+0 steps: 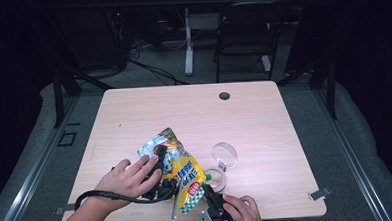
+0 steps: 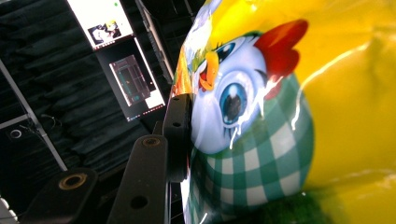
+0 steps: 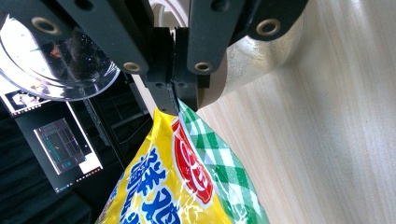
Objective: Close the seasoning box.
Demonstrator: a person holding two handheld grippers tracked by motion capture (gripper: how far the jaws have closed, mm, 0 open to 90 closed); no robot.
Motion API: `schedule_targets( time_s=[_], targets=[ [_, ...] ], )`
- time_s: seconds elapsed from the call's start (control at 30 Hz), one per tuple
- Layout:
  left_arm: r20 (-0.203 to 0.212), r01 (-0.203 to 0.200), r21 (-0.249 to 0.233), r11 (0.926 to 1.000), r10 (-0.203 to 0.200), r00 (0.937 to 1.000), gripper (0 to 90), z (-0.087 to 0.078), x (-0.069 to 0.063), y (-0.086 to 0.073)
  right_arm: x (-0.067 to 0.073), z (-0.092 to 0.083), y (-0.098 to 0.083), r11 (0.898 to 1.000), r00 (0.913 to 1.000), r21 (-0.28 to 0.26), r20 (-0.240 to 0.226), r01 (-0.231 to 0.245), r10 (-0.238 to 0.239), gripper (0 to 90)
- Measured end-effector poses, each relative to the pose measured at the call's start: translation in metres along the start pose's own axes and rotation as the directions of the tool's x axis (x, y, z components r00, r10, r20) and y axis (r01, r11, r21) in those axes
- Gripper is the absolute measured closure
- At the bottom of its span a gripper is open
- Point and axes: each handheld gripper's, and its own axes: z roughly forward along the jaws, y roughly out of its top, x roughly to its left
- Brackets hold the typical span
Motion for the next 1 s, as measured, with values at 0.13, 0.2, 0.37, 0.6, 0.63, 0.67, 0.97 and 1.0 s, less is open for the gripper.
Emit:
schedule_targets(
  time_s=[0.13,0.2,0.37,0.6,0.63,0.67,0.97,1.0],
  targets=[
    [-0.006,-0.004,-0.003,1.0000,0.004,1.0000,68.4,0.000,0.001,0.000,0.000,0.000,0.000,1.000,1.0000,0.003,-0.001,0.000,0.000,89.0],
    [-0.005,-0.005,-0.004,1.0000,0.005,1.0000,68.4,0.000,0.002,0.000,0.000,0.000,0.000,1.000,1.0000,0.001,-0.001,-0.004,0.004,88.9],
    [-0.006,-0.017,-0.006,0.9998,0.017,0.9998,68.5,0.000,0.005,0.001,-0.001,0.000,0.000,1.000,0.9999,-0.006,0.002,-0.015,0.015,88.7],
    [-0.004,-0.038,-0.001,0.9993,0.038,0.9993,70.1,-0.001,0.008,0.004,-0.002,-0.001,0.000,1.000,0.9999,0.003,0.000,-0.013,0.013,88.4],
    [0.002,-0.031,-0.002,0.9995,0.031,0.9995,70.1,-0.001,0.007,0.004,-0.002,-0.001,0.000,1.000,0.9999,0.004,0.000,-0.012,0.012,88.3],
    [-0.007,-0.049,-0.001,0.9988,0.049,0.9988,70.2,-0.001,0.009,0.004,-0.002,-0.001,0.000,1.000,0.9999,0.007,0.000,-0.013,0.013,88.4],
    [-0.009,-0.063,0.001,0.9980,0.063,0.9980,70.4,-0.003,0.011,0.005,-0.001,0.000,-0.001,1.000,0.9996,-0.004,-0.004,-0.027,0.027,88.1],
    [-0.009,-0.066,0.002,0.9978,0.066,0.9978,70.4,-0.003,0.011,0.006,-0.001,0.000,-0.001,1.000,0.9997,-0.006,-0.004,-0.026,0.026,88.1]
  ],
)
